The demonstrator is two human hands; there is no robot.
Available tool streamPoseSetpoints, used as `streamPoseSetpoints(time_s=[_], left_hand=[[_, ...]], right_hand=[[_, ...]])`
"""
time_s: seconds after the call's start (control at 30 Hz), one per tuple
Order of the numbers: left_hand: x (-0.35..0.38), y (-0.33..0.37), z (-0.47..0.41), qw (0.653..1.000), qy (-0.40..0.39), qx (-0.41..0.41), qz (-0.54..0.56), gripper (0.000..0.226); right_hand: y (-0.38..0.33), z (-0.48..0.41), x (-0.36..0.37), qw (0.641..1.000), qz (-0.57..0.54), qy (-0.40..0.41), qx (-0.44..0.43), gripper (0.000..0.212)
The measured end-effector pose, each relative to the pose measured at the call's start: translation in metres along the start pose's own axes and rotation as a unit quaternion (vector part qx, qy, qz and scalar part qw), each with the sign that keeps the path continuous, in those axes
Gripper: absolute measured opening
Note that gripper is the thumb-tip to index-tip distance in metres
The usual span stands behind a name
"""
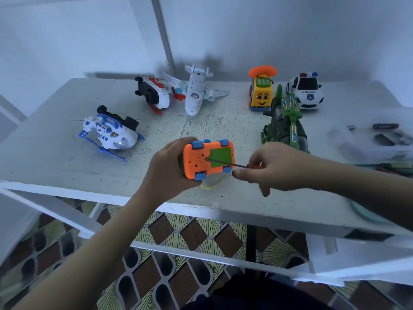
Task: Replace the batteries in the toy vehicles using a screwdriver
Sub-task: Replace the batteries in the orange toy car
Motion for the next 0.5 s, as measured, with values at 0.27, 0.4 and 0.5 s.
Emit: streamPoseSetpoints(time_s=[0.27,0.4,0.5], left_hand=[[0.001,-0.004,0.008,0.999,0.018,0.001,0.033,0.062],[0.002,-0.005,0.01,0.999,0.018,0.001,0.047,0.062],[0.002,-0.004,0.009,0.999,0.013,0.004,0.049,0.062]], right_hand=[[0.01,0.009,0.02,0.898,-0.374,-0.186,0.136,0.039],[0.006,0.013,0.029,0.747,-0.58,-0.264,0.19,0.028],[0.01,0.012,0.028,0.725,-0.603,-0.262,0.203,0.029]])
Point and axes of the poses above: each hand's wrist, its own z-axis away from the middle knuckle, its own x-axis out of the palm, y = z × x, the point moved 5 cm from there along -z, towards the middle knuckle, and after that the axes turned 5 degrees about -z, right-handed, at the moved point
